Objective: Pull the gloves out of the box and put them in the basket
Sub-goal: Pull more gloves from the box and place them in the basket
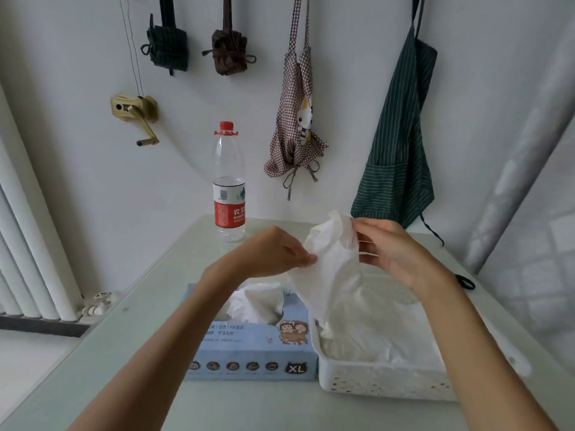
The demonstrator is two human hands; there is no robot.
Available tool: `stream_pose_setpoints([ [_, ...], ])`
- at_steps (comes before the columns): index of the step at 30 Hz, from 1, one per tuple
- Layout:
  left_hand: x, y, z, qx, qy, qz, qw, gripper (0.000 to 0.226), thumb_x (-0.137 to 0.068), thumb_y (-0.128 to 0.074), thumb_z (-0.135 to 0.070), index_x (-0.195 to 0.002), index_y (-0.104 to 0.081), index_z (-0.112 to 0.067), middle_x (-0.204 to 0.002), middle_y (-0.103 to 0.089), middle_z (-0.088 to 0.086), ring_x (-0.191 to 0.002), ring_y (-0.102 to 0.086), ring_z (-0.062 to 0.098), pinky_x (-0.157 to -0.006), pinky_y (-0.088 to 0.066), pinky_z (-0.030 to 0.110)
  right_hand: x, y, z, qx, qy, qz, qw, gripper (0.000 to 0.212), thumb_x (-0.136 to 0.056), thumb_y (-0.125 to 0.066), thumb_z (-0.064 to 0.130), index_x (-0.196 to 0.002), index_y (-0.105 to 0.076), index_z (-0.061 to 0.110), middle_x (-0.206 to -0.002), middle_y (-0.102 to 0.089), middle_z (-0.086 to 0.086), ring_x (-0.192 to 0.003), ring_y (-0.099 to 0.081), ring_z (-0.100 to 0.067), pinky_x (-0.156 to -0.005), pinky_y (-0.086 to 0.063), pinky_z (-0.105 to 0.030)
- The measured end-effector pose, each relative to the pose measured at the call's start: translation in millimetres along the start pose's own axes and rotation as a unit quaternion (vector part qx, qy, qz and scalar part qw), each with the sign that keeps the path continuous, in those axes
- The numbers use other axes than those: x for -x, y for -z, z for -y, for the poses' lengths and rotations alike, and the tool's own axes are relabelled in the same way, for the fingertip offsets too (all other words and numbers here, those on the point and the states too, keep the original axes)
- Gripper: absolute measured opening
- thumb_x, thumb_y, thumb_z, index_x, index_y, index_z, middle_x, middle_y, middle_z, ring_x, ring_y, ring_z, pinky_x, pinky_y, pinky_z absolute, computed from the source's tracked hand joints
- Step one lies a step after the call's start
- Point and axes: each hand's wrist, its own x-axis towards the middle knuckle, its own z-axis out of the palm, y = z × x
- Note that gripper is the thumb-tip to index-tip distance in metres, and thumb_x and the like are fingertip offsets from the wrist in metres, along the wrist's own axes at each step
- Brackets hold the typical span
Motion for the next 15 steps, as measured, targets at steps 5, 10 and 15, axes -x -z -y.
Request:
stream_pose_setpoints([
  [5,-17,-7,-44,0.131,0.038,-0.037,0.990,0.025,-0.083,-0.069,-0.032,-0.097,-0.075,-0.012,-0.072,-0.064,-0.005,-0.062,-0.053,0.003,-0.053,-0.041,0.008,0,44,-1,0.189,-0.054,-0.070,0.978,0.022,-0.092,-0.059,0.024,-0.109,-0.064,0.012,-0.096,-0.068,-0.005,-0.075,-0.062,-0.013,-0.065,-0.047,-0.023],
  [10,-26,-38,-71,0.258,0.147,-0.014,0.955,0.023,-0.081,-0.072,-0.033,-0.082,-0.068,-0.010,-0.064,-0.060,-0.001,-0.045,-0.049,0.002,-0.044,-0.040,0.011,52,62,-1,0.281,0.040,-0.078,0.956,0.065,-0.080,-0.069,0.043,-0.136,-0.040,0.025,-0.128,-0.053,0.004,-0.114,-0.053,-0.014,-0.095,-0.044,-0.033],
  [15,-28,-54,-87,0.305,0.178,0.001,0.936,0.021,-0.081,-0.073,-0.031,-0.074,-0.067,-0.012,-0.054,-0.064,-0.007,-0.040,-0.053,0.000,-0.054,-0.042,0.014,89,47,-15,0.417,0.008,0.003,0.909,0.086,-0.070,-0.078,0.048,-0.141,-0.032,0.030,-0.129,-0.045,0.012,-0.120,-0.047,-0.010,-0.096,-0.041,-0.028],
])
